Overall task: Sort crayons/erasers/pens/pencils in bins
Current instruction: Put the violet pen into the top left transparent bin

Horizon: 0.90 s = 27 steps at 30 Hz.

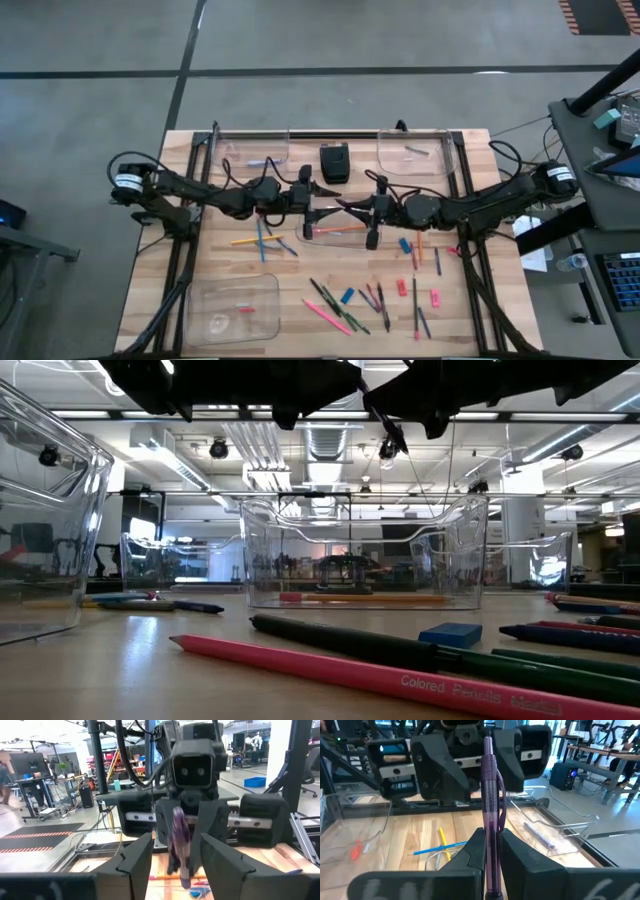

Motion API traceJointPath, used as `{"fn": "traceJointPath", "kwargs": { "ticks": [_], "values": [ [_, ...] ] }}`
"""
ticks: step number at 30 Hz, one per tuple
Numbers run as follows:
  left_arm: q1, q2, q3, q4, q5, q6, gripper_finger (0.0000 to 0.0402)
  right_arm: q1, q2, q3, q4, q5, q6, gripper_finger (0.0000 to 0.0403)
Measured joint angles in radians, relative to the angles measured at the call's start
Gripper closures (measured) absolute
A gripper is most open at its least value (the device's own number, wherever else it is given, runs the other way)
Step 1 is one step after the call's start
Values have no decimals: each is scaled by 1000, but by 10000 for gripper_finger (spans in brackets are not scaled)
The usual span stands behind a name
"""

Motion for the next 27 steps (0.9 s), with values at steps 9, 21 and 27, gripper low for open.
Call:
{"fn": "traceJointPath", "kwargs": {
  "ticks": [9, 21, 27],
  "values": [
    [0, 0, -1, 8, -2, 0, 346, -15, 0, 0, -3, -2, 5, 376],
    [0, 5, -4, 37, -1, 1, 397, -21, 1, 0, -7, -12, 18, 376],
    [0, 6, -7, 37, 0, 1, 401, -21, 5, 0, -15, -12, 5, 367]
  ]
}}
